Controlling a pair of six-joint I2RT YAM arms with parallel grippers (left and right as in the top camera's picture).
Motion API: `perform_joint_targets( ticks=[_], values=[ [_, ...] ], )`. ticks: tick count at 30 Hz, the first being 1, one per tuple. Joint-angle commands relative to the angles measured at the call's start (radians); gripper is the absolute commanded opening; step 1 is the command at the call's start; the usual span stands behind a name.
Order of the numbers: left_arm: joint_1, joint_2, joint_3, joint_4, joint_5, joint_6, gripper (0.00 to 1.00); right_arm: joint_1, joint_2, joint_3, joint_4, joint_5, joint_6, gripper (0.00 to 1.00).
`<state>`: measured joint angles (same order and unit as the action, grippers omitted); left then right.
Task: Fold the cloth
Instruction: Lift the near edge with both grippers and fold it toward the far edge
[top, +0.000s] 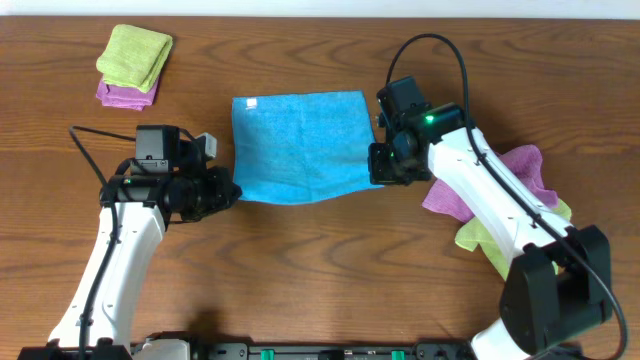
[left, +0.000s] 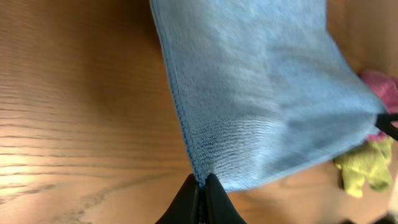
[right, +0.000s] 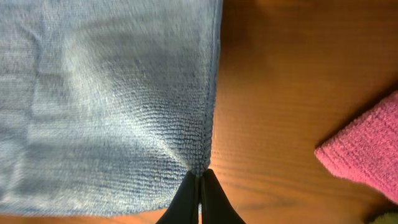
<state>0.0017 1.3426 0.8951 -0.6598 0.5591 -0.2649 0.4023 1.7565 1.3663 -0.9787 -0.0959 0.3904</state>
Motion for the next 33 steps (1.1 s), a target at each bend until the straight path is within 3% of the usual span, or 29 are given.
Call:
perform_joint_targets(
  ticks=[1,8,19,33],
  values=[
    [-0.001,-0.008,0.021,0.032,-0.082,-0.048,0.06,-0.001,-0.016,0.016,0.049,0.017,0.018,0.02],
    [0.0,0.042,0.021,0.243,-0.142,-0.092,0.05,-0.002,-0.01,0.016,0.249,0.018,0.017,0.02],
    [0.01,0.274,0.055,0.575,-0.143,-0.136,0.06,-0.016,0.113,0.016,0.546,0.046,0.013,0.02],
    [0.019,0.597,0.389,0.582,-0.121,-0.124,0.06,-0.092,0.238,0.021,0.849,0.027,0.086,0.02]
  ],
)
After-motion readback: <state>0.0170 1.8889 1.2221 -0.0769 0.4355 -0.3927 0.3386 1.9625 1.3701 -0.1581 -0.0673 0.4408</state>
